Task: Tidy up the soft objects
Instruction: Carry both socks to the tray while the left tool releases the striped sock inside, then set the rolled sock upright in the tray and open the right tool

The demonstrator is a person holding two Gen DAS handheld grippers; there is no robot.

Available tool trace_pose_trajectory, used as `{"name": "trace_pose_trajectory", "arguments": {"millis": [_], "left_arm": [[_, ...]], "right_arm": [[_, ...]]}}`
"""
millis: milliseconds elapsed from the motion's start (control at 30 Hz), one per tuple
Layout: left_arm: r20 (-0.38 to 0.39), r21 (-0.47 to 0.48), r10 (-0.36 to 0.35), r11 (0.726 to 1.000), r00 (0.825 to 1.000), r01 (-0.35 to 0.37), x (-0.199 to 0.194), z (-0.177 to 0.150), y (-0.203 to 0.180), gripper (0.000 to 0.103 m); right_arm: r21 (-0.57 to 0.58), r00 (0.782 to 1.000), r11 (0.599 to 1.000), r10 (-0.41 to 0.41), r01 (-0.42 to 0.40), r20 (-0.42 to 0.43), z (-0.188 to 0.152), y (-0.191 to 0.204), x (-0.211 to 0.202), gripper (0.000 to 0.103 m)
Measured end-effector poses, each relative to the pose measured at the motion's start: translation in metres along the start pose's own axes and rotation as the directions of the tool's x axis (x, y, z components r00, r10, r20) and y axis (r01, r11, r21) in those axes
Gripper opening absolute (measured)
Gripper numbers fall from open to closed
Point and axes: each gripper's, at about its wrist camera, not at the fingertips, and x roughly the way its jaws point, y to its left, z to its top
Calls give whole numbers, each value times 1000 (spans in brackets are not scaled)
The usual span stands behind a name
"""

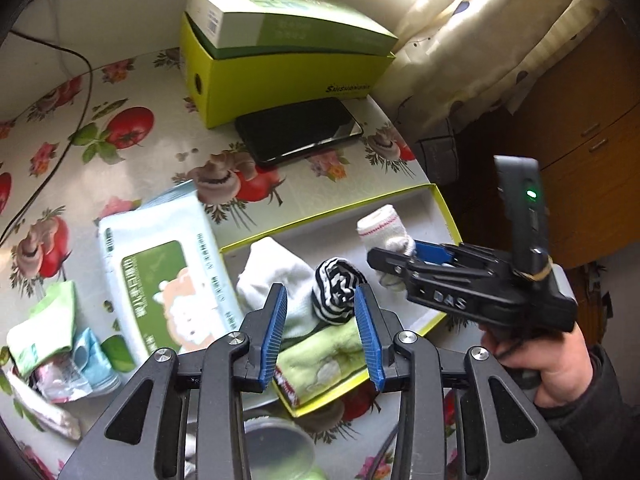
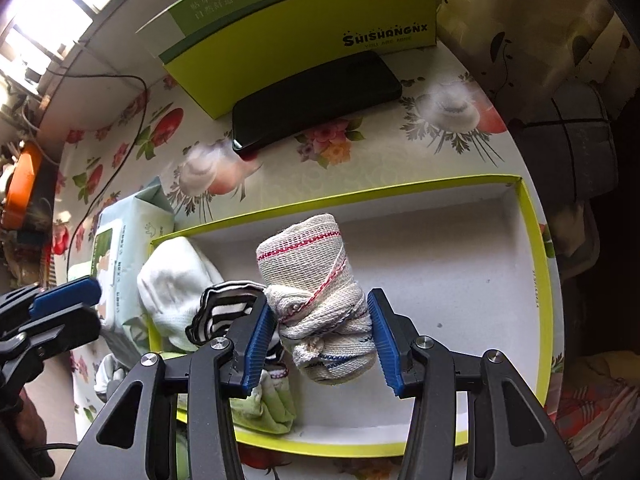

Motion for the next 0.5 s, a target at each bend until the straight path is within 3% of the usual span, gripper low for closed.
{"name": "trace_pose_trajectory", "arguments": {"millis": [167, 500], "left_arm": [[23, -9, 2, 1000, 1000, -1, -17, -8, 4, 37], [49, -22, 25, 999, 998, -24, -41, -26, 14, 36]], "right_arm": [[-20, 1000, 1000, 16, -16, -7, 2, 11, 3, 50], [-48, 998, 999, 13, -11, 56, -20, 21, -44, 53]]}}
